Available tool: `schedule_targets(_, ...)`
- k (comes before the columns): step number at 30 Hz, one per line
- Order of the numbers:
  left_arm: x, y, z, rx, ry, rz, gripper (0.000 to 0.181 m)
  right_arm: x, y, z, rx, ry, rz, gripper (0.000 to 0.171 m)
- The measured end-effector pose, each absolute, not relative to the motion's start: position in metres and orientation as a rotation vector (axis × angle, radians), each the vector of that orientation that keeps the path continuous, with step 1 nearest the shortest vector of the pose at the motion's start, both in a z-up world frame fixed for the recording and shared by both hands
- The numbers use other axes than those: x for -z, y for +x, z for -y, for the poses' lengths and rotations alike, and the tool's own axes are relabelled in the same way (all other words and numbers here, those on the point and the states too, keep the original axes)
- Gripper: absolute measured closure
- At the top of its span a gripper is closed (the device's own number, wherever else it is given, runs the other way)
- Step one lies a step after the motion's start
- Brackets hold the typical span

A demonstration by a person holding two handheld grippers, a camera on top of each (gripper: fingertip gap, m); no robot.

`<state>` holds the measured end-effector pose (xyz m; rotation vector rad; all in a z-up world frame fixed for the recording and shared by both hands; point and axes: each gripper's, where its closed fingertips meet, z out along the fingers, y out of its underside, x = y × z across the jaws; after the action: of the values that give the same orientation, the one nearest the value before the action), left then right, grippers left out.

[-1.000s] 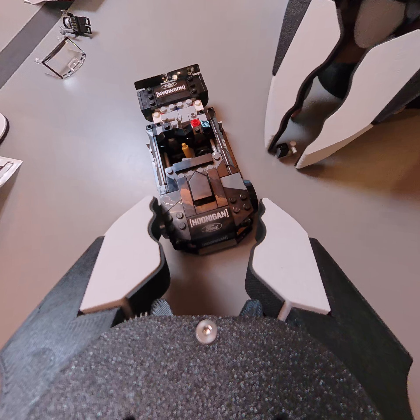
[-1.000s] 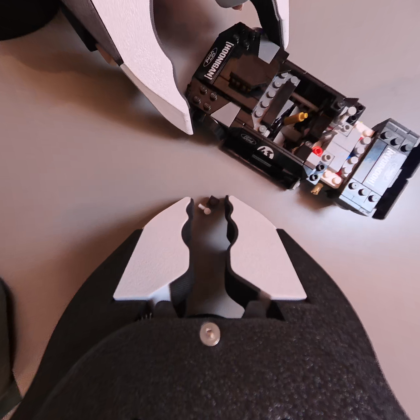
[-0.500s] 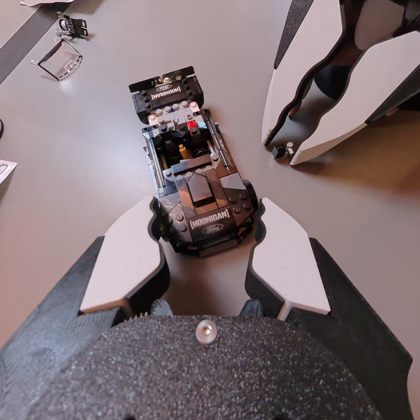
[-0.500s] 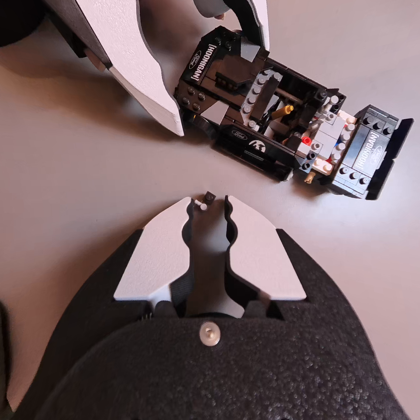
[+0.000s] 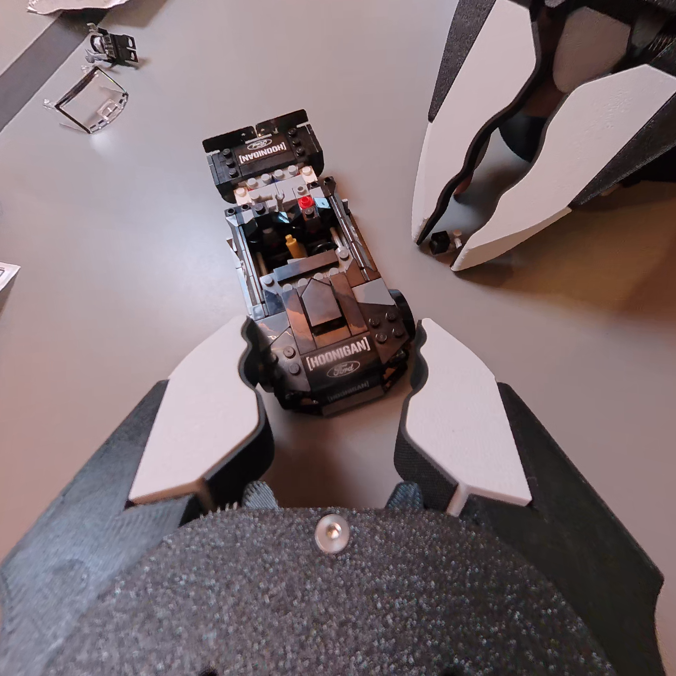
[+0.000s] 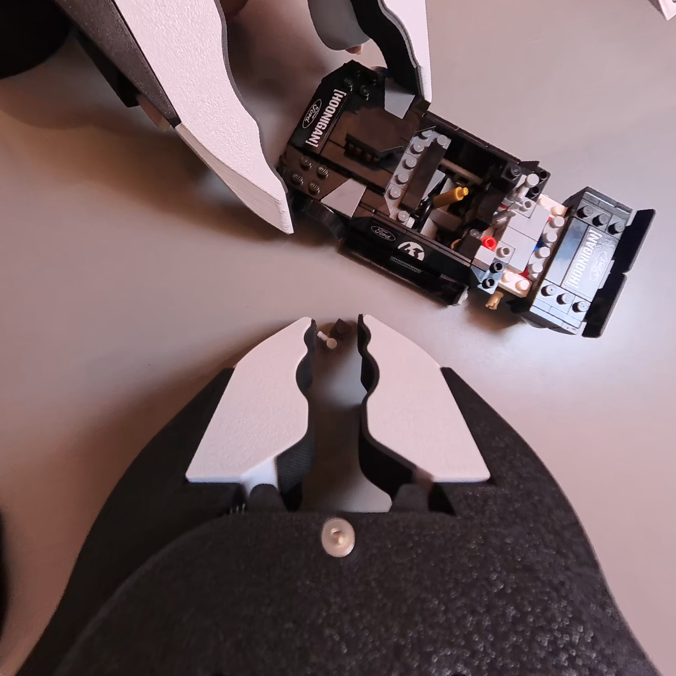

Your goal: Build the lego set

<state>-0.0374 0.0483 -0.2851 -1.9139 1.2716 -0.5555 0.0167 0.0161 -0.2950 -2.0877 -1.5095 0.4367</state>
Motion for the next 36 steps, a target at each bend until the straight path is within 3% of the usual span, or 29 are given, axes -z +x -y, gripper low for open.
schedule_targets(24, 0.285, -0.036, -0.048, 0.560, -1.907, -1.273, 0.099, 0.294, 0.017, -0.019, -0.373, -2.035, 1.523, 0.158)
schedule_targets(29, 0.286, -0.036, -0.048, 0.556, -1.907, -1.272, 0.099, 0.285, 0.017, -0.018, -0.432, -2.001, 1.495, 0.148)
schedule_targets(36, 0.286, -0.036, -0.047, 0.544, -1.905, -1.281, 0.099, 0.287, 0.025, -0.015, -0.422, -2.035, 1.461, 0.148)
